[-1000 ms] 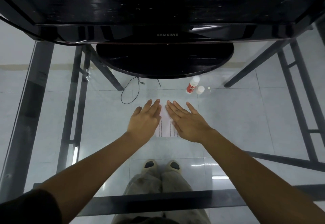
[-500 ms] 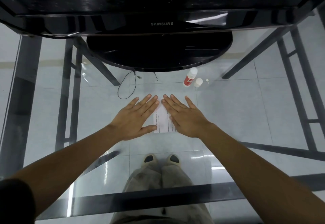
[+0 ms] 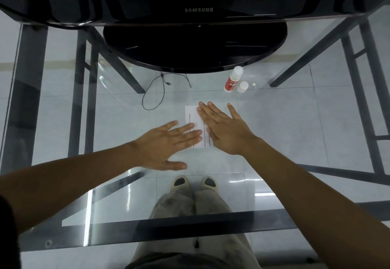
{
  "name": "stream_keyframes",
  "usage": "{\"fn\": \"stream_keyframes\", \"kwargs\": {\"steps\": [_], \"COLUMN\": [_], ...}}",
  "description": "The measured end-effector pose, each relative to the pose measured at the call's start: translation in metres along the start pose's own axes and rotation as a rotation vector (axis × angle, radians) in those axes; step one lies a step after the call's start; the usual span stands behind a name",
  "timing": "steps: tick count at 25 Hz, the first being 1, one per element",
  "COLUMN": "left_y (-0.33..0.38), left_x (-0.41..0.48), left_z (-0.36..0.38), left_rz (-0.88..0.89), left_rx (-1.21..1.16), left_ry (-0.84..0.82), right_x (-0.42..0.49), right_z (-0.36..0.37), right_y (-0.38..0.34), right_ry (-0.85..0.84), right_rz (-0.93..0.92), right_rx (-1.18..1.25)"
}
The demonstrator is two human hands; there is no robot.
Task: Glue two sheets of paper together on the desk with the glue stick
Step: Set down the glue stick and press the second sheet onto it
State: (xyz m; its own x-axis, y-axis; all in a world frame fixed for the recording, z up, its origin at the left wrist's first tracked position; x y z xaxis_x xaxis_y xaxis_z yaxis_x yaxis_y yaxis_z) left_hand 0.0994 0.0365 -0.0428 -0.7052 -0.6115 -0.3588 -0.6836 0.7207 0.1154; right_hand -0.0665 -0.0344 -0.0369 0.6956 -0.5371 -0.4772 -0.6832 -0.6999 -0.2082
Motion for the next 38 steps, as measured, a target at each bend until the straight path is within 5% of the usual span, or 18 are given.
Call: {"fn": "stream_keyframes", "kwargs": {"steps": [6,10,13,21,31,38], "left_y": [0.016,0.006,0.011,0.011,0.01,0.011], "left_x": [-0.01,0.013,0.029,0.031,0.032,0.031], "left_z": [-0.005,-0.013,-0.006,0.001,0.005,0.002], "left_rz": [0.025,-0.51,-0.689,-0.741,-0.752,-0.748], "left_rx": [-0.028,-0.394,-0.389,-0.341,-0.329,-0.339], "left_ry": [0.127,0.214,0.179,0.211,0.198,0.206], "right_x": [0.0,0.0,0.001,-0.003,-0.054,-0.006], "right_z": [0.001,0.002,0.004,0.014,0.039,0.015], "right_y": [0.0,0.001,0.002,-0.013,-0.044,-0.033], "right_ry": [-0.017,0.012,0.028,0.149,0.035,0.242], "right_rz": [0.004,-0.001,-0.004,0.172,0.173,0.449], "right_rx": [0.006,-0.009,-0.021,-0.015,0.063,0.168]}}
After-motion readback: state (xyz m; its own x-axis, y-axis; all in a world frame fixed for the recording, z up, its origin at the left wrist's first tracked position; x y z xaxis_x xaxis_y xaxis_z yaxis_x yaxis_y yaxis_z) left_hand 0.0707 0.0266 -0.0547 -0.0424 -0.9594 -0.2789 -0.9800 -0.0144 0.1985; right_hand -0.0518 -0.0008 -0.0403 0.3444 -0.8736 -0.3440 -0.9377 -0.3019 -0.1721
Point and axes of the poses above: each hand's wrist, its own x-axis towards the middle knuckle, its own z-axis out of the palm, y = z × x, the point moved 4 cm from there along x, towards the middle knuckle, and after that the axes turned 7 degrees about -y, right-handed, at the moved point
